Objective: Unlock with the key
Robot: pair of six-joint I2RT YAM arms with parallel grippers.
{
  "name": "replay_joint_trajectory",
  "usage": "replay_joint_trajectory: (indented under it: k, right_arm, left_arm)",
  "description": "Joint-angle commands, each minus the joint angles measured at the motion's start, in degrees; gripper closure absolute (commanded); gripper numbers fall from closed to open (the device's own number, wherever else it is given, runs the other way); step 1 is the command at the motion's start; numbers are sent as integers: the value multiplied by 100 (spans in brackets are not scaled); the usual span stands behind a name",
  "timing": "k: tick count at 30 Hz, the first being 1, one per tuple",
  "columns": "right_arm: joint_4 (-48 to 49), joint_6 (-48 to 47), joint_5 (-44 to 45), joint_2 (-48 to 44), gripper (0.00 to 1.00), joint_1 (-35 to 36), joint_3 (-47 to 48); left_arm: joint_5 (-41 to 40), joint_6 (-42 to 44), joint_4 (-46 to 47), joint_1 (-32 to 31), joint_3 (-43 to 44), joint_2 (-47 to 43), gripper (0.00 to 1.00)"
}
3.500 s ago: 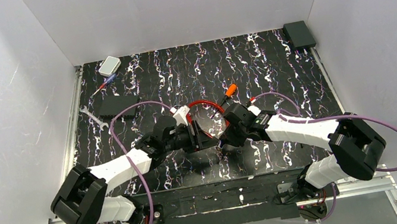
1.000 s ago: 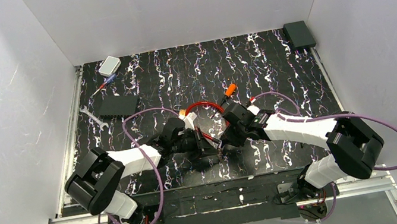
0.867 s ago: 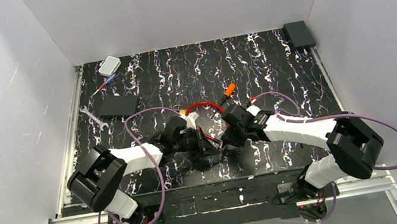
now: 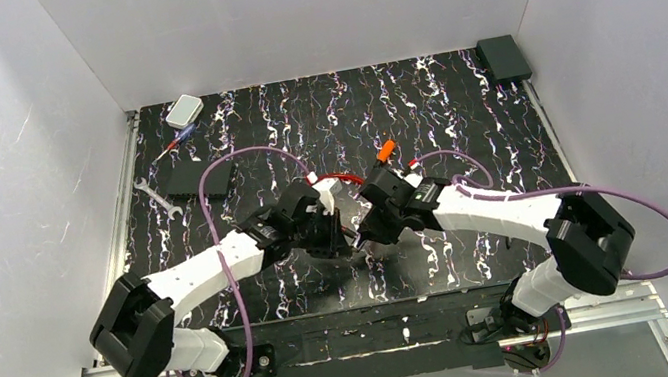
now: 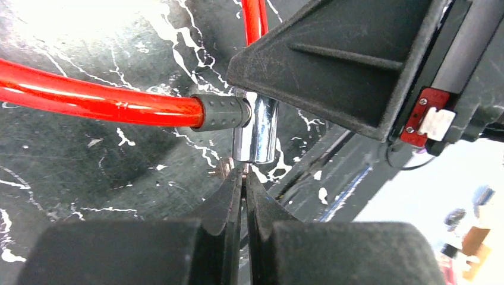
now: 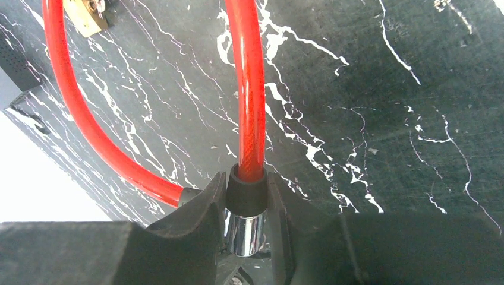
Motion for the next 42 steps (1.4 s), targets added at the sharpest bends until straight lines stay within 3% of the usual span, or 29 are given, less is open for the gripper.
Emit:
replay_joint_trajectory:
  k: [1,10,29,37,42]
  right_arm:
    - [-166,40,-483,29,99,134,390]
    - [-183,73,-655,150,99,134,445]
    - [248,257,-1159,52,99,-41,106]
    - [378,270,-1228,-23,99,-68,30]
    - [415,262,-1144,-84,99,-81,-54]
  left_arm:
    - [-1302,727,-420,-229,324,-195,100]
    - [-2694,1260,-598,-952,534,-236,100]
    - [-5724,2255,72,-2524,334,-347,100]
    - [-6492,2829,301,-2963,358,-118,100]
    - [-6403,2798,126,-3022,423,-12,100]
